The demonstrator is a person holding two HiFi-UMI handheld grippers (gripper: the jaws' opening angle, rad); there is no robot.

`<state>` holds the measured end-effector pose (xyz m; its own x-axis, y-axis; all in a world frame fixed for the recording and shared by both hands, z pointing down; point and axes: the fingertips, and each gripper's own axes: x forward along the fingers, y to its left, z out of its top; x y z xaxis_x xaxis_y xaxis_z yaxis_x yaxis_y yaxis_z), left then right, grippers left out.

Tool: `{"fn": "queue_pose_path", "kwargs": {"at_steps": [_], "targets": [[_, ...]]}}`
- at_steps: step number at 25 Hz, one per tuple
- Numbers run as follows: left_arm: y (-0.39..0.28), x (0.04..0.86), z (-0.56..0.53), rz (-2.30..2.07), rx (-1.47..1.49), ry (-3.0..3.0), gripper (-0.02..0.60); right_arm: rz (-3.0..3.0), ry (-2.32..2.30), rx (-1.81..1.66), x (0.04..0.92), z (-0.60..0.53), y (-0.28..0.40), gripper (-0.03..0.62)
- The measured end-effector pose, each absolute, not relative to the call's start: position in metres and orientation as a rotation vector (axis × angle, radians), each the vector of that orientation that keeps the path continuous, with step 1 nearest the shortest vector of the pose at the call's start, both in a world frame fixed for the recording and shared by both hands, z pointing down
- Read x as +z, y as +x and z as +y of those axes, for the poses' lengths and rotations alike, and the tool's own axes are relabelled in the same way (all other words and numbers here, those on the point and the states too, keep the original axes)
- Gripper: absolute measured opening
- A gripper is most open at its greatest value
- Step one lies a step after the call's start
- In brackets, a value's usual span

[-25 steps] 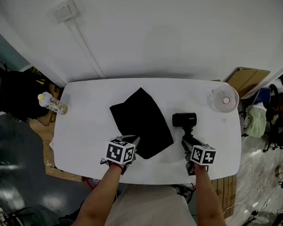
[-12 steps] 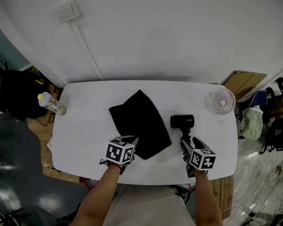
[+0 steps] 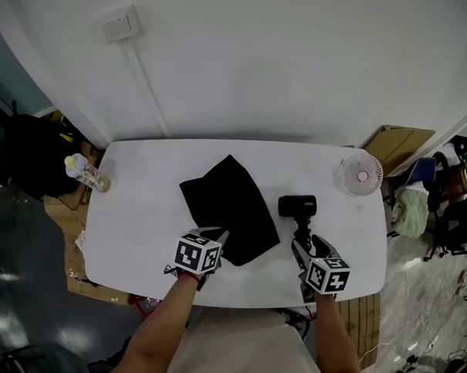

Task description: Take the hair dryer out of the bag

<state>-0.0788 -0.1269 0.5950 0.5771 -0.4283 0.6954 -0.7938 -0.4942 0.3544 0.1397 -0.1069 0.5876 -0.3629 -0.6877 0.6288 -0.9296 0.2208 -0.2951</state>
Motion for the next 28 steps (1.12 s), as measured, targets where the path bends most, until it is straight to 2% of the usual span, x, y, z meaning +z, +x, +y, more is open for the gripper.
{"fn": "queue_pose_path", "kwargs": {"at_steps": [13,28], "targets": [[-0.08,0.574,-0.119,-0.972,0.6,2.197,0.021,-2.177,1.435,0.914,0.577,-0.08,0.115,0.27],[-0.064,0.522,-0.076,-0.877,0.431,2.293,0.021,-2.371,1.327,0.854,0.516,-0.064,0.067,0.268]]}}
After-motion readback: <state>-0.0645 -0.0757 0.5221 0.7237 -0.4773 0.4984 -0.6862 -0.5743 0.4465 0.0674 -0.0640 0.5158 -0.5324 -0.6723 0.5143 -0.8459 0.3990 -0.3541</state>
